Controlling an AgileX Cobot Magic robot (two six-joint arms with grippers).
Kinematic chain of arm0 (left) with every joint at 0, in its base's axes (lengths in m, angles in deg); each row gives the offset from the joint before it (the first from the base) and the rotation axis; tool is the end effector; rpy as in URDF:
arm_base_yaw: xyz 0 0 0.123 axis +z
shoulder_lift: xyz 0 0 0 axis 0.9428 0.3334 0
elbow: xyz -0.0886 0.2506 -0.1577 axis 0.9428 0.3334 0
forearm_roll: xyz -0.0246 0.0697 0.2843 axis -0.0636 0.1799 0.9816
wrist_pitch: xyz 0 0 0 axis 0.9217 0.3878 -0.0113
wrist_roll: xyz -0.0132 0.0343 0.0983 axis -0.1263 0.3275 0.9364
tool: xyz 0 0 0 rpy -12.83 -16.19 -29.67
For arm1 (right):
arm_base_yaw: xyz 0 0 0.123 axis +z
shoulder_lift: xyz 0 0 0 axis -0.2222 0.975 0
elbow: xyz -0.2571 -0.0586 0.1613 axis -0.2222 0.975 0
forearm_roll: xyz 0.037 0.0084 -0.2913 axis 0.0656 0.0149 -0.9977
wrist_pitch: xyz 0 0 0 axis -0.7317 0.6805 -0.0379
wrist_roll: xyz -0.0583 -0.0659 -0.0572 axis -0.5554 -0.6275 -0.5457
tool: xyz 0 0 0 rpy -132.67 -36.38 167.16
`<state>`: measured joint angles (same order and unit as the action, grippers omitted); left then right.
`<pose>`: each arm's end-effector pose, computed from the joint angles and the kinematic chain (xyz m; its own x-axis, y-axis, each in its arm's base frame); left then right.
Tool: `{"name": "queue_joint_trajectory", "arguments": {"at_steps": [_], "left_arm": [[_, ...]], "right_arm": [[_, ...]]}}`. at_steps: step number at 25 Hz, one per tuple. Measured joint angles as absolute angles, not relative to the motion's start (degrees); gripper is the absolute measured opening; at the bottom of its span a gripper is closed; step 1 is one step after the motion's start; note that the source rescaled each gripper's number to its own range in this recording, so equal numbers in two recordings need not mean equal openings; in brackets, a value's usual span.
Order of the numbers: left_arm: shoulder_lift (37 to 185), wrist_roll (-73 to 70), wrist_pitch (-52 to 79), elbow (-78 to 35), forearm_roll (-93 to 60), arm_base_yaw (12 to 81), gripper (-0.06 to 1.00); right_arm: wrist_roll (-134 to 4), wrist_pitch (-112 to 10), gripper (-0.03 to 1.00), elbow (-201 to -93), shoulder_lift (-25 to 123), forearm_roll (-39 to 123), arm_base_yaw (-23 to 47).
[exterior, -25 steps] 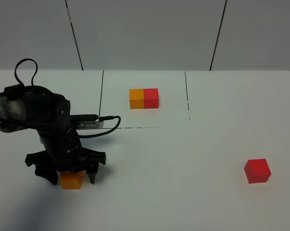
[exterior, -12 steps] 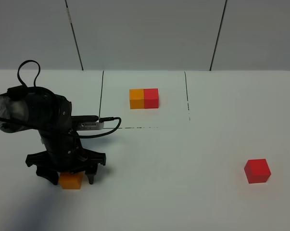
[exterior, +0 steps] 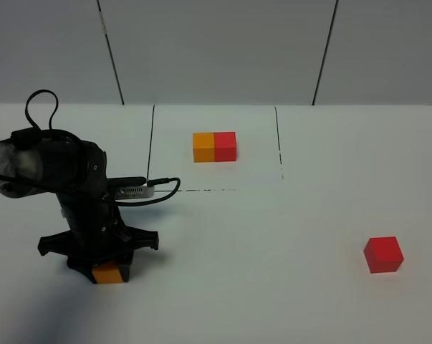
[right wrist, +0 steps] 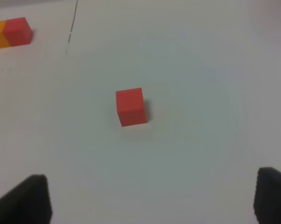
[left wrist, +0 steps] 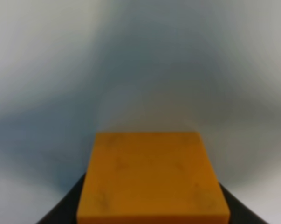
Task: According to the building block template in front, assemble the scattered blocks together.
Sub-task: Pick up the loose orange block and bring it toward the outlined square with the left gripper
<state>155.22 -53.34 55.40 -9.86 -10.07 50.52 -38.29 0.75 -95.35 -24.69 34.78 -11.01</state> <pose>0.3706 -0.1441 0.0811 -0.9986 -0.0411 0.0319 -0.0434 0.9961 -0.0769 0.0197 0.0013 0.2905 -0.4544 0.0604 -0.8887 -0.0044 0.9975 0.0701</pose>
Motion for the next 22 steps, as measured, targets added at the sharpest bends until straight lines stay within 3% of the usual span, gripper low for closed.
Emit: {"name": "queue_joint_trajectory", "arguments": {"at_steps": [12,22], "left_arm": [[151.82,-51.49,64.11,-16.20,-1.12,50.52,0.00],[149.00,-18.39,70.22,-25.34,-4.93,50.52,0.00]], "right_arm": [[-38.29,0.75,0.74,-95.35,-24.69,34.78,-11.01],[-38.29,0.75,0.74,-95.35,-24.69,34.78,-11.01]]}}
